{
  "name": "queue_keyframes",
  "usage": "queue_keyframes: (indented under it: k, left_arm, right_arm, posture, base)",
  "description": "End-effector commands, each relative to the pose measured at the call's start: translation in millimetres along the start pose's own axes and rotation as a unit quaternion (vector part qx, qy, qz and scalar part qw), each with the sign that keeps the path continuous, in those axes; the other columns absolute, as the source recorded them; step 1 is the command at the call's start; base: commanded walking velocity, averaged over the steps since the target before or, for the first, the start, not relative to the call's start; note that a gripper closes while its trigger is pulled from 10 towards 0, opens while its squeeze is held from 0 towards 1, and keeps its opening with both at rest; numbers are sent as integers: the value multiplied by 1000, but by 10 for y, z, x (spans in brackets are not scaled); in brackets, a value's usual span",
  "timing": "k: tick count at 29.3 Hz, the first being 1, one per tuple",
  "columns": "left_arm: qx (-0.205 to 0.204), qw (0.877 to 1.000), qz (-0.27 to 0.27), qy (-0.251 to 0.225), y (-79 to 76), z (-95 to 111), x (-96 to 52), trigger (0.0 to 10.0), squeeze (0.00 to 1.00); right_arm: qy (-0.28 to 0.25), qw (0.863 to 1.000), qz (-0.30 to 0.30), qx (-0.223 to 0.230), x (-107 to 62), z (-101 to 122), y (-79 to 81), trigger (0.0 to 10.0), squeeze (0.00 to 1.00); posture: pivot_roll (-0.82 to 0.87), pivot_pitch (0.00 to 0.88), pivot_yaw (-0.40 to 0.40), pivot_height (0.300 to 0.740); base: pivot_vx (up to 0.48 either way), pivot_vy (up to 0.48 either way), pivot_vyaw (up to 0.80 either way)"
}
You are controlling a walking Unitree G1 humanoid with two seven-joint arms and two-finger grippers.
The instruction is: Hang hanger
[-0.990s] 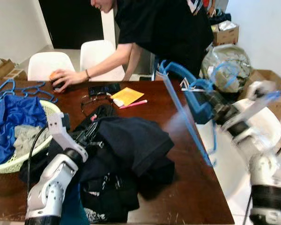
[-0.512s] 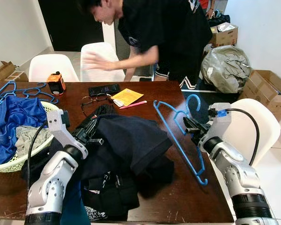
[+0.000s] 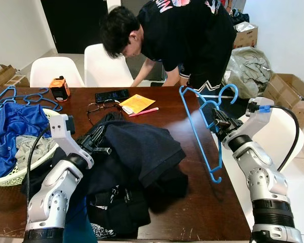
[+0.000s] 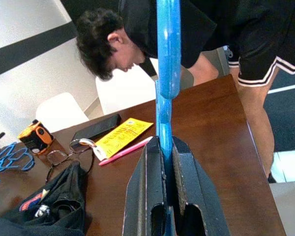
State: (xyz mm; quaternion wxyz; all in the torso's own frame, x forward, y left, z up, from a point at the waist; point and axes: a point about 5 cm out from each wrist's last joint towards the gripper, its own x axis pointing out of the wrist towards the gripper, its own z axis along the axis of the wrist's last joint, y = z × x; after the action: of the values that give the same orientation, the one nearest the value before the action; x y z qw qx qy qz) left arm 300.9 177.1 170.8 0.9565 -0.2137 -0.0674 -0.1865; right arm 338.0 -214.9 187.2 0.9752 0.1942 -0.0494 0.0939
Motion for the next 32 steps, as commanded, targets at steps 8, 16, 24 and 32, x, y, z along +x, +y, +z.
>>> queue_keyframes:
  k: [8, 16, 24, 32]
  left_arm:
    - [114, 972, -203, -26, -473, 718, 391, 10000, 0]
    - [185, 914, -361, -19, -832, 1082, 287, 10000, 0]
    - [212, 901, -377, -36, -880, 1346, 223, 10000, 0]
    - [265, 919, -291, -20, -655, 1421, 87, 10000, 0]
  right_arm:
    - [13, 999, -29, -38, 22, -18, -75, 10000, 0]
    - [-28, 999, -45, -14, -28, 152, -221, 10000, 0]
    - [-33, 998, -59, -17, -93, 166, -349, 10000, 0]
    - [75, 988, 70, -113, -97, -19, -128, 10000, 0]
  posture:
    - [10, 51, 38, 740]
    - [12, 52, 42, 740]
    - [20, 55, 29, 740]
    - [32, 41, 14, 740]
  base:
    - [0, 0, -272]
    - [0, 0, -800]
    - [0, 0, -300]
    - [0, 0, 0]
